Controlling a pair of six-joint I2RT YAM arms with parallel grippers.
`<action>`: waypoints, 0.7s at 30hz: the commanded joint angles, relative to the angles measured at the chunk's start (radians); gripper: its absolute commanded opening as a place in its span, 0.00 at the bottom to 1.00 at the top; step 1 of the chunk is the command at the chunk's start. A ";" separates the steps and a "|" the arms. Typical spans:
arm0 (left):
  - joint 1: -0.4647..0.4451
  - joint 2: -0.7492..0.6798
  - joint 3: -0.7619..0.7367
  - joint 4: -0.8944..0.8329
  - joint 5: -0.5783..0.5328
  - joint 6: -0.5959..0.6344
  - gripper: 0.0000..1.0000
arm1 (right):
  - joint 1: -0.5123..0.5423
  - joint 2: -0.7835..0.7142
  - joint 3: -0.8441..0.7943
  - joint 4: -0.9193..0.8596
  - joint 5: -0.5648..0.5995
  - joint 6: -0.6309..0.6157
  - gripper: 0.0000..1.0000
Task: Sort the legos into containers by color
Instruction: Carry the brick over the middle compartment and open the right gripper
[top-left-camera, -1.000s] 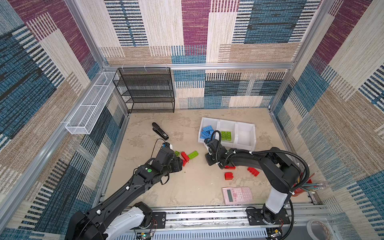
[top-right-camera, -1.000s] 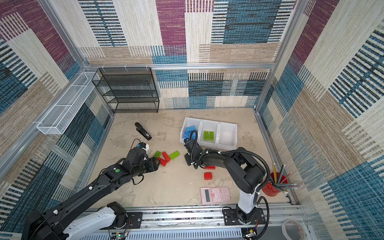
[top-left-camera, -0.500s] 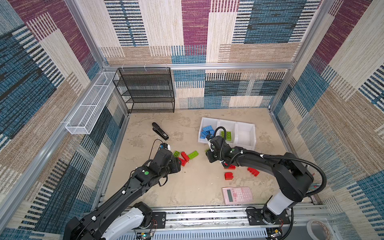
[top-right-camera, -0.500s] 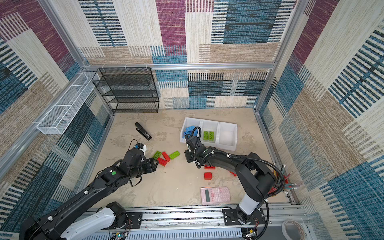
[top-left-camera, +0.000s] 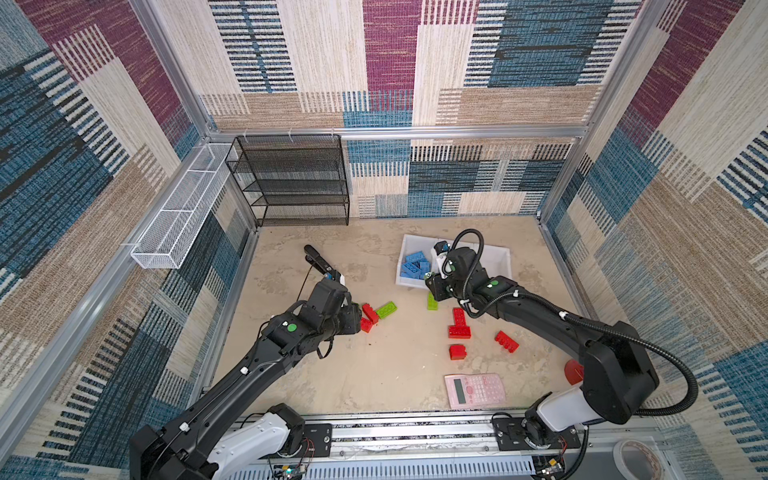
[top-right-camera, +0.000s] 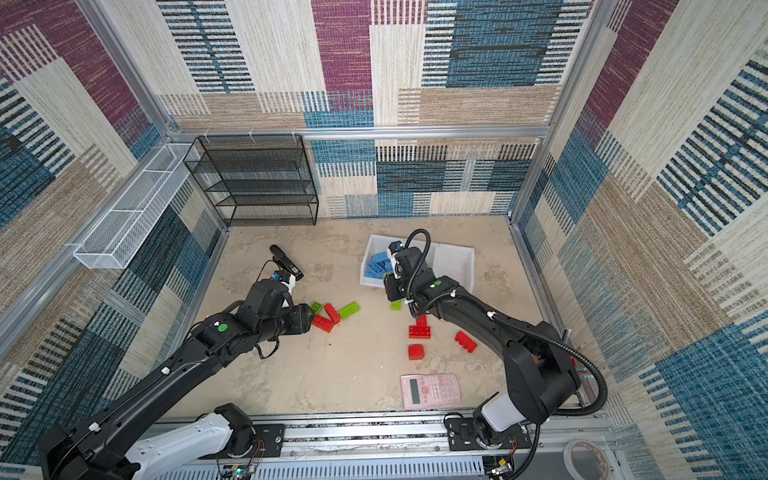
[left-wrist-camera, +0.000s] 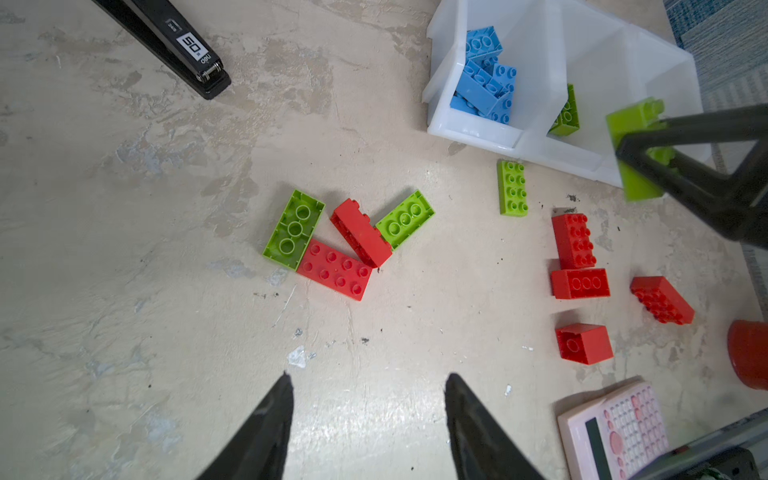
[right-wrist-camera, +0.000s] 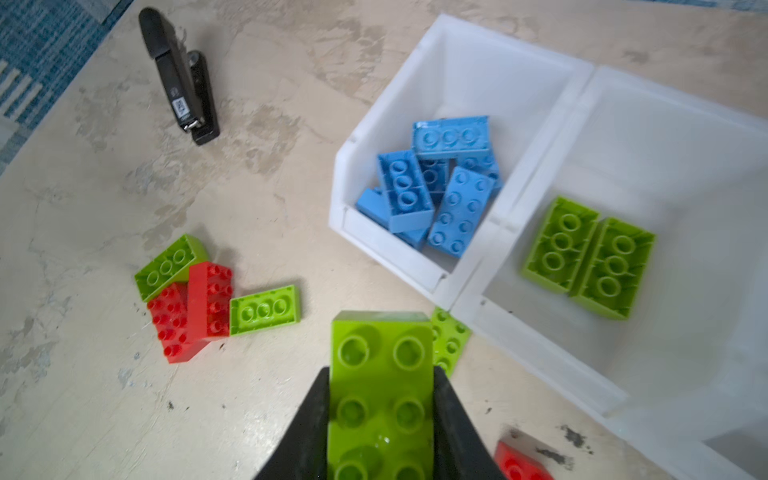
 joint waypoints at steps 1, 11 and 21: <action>0.000 0.056 0.076 -0.078 -0.025 0.132 0.60 | -0.065 -0.012 0.001 0.039 -0.089 -0.003 0.29; 0.000 0.269 0.251 -0.144 0.071 0.262 0.66 | -0.241 0.088 0.036 0.140 -0.174 0.045 0.29; 0.000 0.319 0.273 -0.130 0.107 0.324 0.99 | -0.318 0.233 0.106 0.194 -0.223 0.065 0.34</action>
